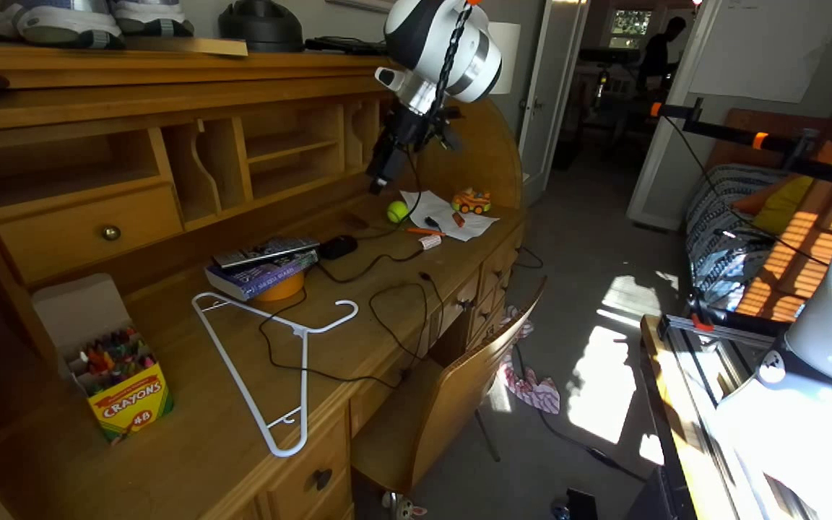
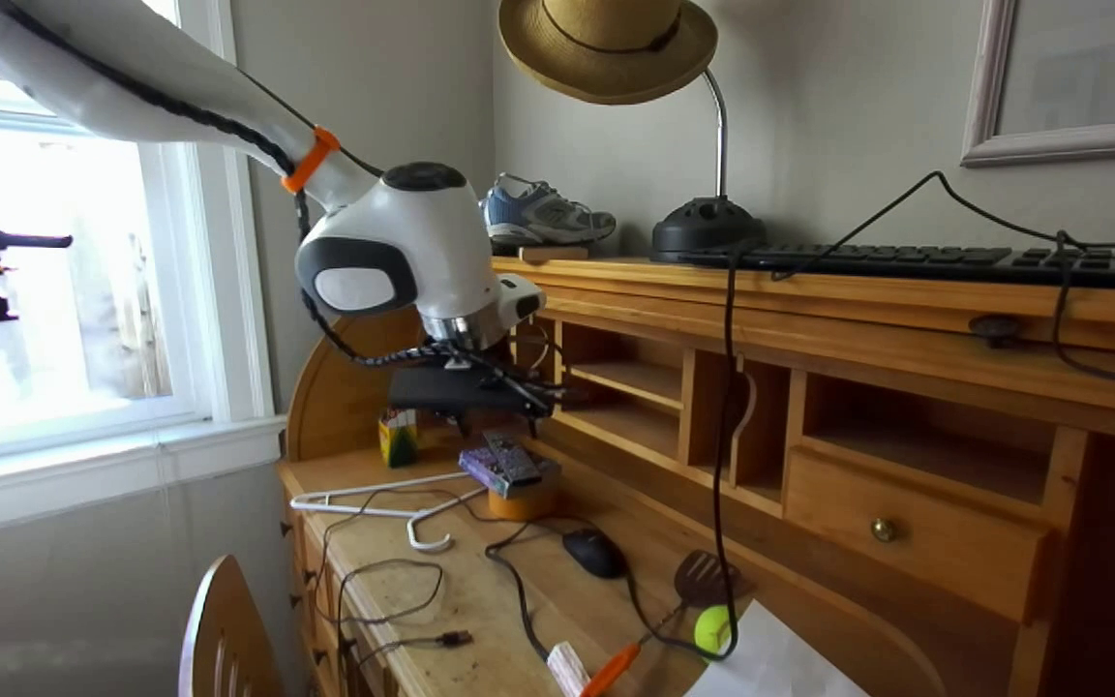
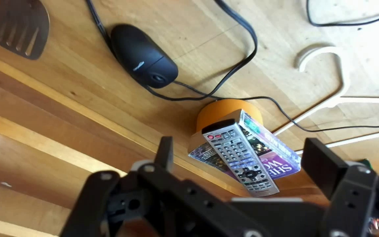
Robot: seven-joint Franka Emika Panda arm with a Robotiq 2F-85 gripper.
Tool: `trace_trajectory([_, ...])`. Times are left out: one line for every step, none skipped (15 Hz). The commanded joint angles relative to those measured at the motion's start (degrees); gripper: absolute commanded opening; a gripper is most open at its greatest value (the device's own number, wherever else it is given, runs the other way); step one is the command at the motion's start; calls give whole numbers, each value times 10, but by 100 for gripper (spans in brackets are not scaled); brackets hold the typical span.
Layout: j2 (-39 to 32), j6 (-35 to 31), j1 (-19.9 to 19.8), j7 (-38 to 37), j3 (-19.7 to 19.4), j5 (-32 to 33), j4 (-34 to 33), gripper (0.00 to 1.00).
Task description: Put the remote on top of the book
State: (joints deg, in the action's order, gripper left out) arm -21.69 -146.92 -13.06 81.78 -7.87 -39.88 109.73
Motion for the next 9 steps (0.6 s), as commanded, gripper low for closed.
trace_trajectory([125,39,88,-156,-104,75,110,100])
trace_trajectory([141,56,110,-198,-133,102,115,100])
trace_trajectory([157,76,133,-241,-166,132,117,100])
trace_trajectory([170,93,150,-283,-191,160,116,100])
trace_trajectory([180,107,164,-325,-211,187,111,100])
trace_trajectory([188,128,173,-369,-228,217,102,100])
trace_trajectory([196,155,179,-411,-239,247,91,100])
trace_trajectory([209,217,176,-453,-235,287,72,100])
trace_trajectory([232,266,107,-476,-152,302,74,100])
